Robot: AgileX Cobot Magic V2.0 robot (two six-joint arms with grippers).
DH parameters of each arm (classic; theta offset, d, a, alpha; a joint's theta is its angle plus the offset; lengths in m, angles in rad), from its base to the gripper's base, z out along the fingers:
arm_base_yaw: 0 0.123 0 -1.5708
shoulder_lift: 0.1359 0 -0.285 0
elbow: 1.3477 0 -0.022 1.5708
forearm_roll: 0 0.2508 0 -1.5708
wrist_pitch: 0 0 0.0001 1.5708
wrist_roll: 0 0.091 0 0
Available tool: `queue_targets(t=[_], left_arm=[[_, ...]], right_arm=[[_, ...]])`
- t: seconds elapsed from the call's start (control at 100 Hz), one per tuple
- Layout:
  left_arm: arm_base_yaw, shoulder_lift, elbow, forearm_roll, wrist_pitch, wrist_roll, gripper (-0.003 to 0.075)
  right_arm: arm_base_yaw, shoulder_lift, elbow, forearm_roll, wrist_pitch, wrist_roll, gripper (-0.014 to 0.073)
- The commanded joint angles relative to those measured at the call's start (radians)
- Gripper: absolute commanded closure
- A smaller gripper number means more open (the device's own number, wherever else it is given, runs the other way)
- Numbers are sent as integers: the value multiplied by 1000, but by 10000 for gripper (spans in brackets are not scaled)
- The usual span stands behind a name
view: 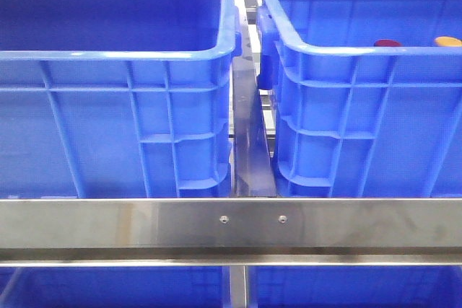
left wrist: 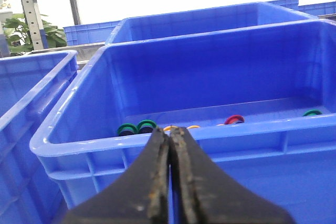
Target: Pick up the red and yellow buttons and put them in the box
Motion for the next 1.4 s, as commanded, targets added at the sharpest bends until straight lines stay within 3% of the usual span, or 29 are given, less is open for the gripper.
queue_targets(t=[0.0, 0.63, 0.79, 0.91, 1.04, 1.24, 1.39], left_arm=[[0, -34, 43, -12, -85, -6, 739], [0, -34, 43, -12, -85, -6, 739], [0, -34, 43, -12, -85, -6, 739], [0, -34, 43, -12, -85, -6, 739], [0, -34, 43, -12, -85, -6, 739], [0, -34, 43, -12, -85, -6, 739], [0, -34, 43, -12, -85, -6, 739]], right_arm=[[-5, 1, -28, 97, 28, -6, 662], [-5, 1, -26, 100, -23, -6, 662], [-5, 1, -28, 67, -8, 59, 662], [-5, 1, -45, -157, -6, 229, 662], [-5, 1, -63, -446, -18, 525, 662], [-3, 0, -69, -1001, -37, 1122, 662], [53, -12, -68, -1310, -103, 1434, 662]])
